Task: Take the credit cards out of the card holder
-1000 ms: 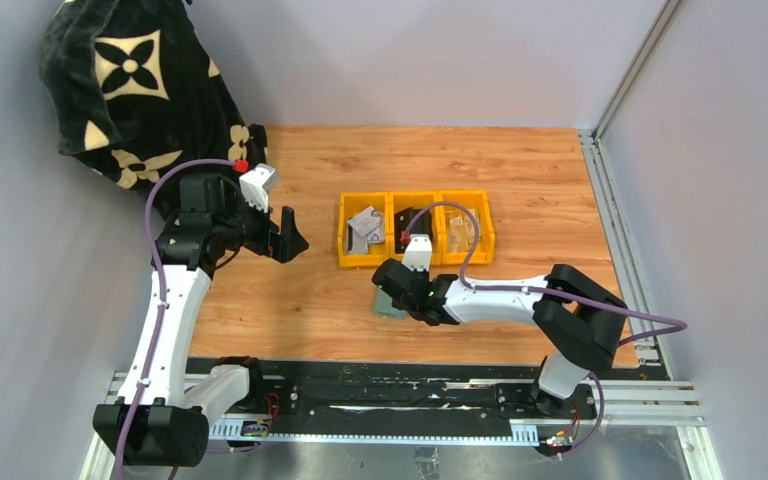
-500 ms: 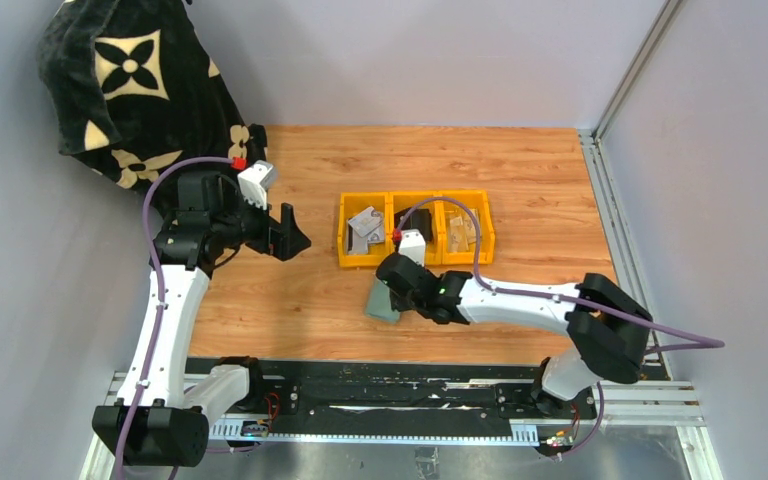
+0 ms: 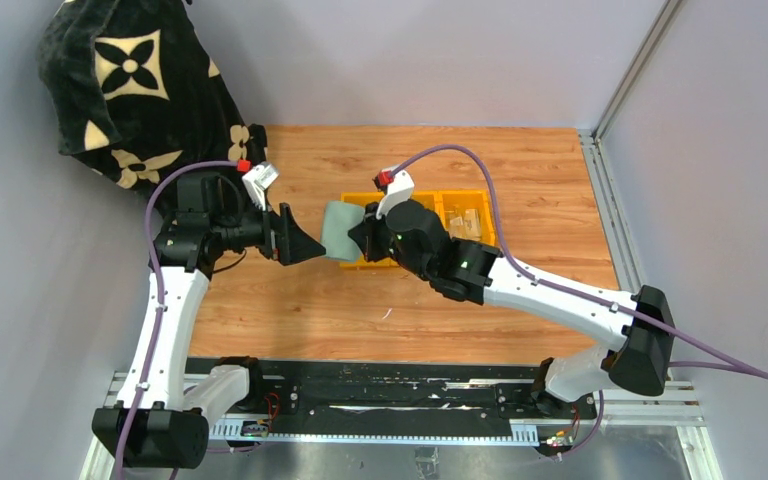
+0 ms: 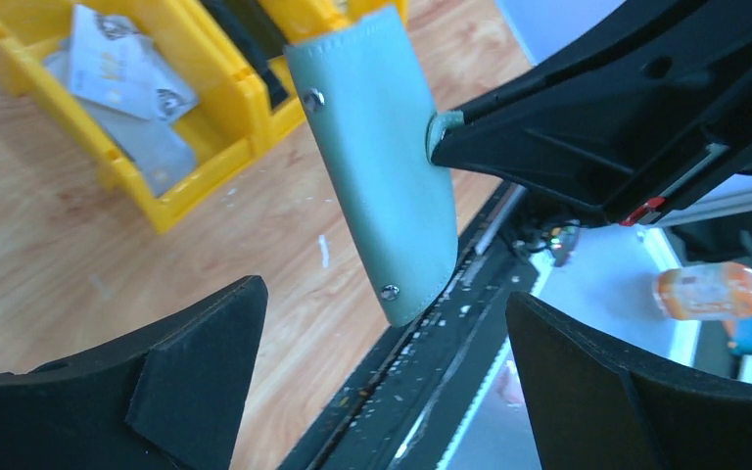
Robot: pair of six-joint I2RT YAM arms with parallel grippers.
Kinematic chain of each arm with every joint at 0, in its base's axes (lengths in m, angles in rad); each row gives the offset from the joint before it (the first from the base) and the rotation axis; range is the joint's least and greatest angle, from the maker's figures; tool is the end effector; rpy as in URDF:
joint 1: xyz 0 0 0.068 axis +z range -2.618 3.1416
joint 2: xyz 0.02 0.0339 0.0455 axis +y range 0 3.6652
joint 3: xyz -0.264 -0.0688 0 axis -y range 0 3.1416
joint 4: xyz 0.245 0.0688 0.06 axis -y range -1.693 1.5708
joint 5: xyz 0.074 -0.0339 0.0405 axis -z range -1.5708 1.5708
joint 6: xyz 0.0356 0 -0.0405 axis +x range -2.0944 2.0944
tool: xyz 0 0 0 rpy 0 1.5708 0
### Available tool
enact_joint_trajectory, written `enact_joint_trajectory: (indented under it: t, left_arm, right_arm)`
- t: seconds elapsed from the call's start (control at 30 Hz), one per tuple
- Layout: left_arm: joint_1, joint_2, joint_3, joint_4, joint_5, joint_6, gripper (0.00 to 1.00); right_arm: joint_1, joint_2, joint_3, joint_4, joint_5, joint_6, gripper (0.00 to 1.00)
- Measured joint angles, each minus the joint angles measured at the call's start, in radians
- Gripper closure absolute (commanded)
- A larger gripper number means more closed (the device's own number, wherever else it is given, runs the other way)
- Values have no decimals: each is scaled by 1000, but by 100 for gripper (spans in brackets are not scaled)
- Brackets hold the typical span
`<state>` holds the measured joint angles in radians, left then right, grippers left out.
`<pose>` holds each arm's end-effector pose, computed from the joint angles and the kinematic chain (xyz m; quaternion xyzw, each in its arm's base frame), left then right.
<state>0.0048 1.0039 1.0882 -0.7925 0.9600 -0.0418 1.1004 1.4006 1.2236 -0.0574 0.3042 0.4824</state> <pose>0.1892 -0.0283 0.3552 0.1742 0.8100 -0.4263 0.3630 0.1600 0.2911 0.3645 -0.1465 0.7677 0.3520 0.5150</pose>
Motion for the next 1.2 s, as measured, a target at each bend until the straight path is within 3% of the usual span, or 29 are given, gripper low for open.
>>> enact_joint_trajectory:
  t: [0.1, 0.27, 0.57, 0.67, 0.8, 0.9, 1.07, 1.2]
  left_arm:
    - [0, -4, 0, 0, 65, -42, 2]
    - [0, -9, 2, -1, 122, -81, 21]
    - [0, -9, 23, -8, 173, -90, 76]
    - [3, -9, 31, -14, 167, -77, 87]
    - [3, -12, 36, -27, 154, -58, 93]
    - [5, -26, 38, -35, 112, -34, 99]
    - [5, -51, 51, -51, 34, -6, 100]
    - [5, -53, 63, -51, -14, -6, 100]
  right_arm:
    - [5, 1, 48, 28, -10, -26, 100]
    - [29, 21, 100, 70, -40, -66, 100]
    - [78, 38, 113, 100, -74, -128, 100]
    - [80, 32, 104, 111, -74, -142, 84]
    - [85, 16, 90, 113, -53, -139, 50]
    - [90, 9, 102, 63, 25, -109, 38]
    - [104, 12, 163, -26, 127, -72, 34]
    - [142, 30, 204, -42, 161, -53, 37]
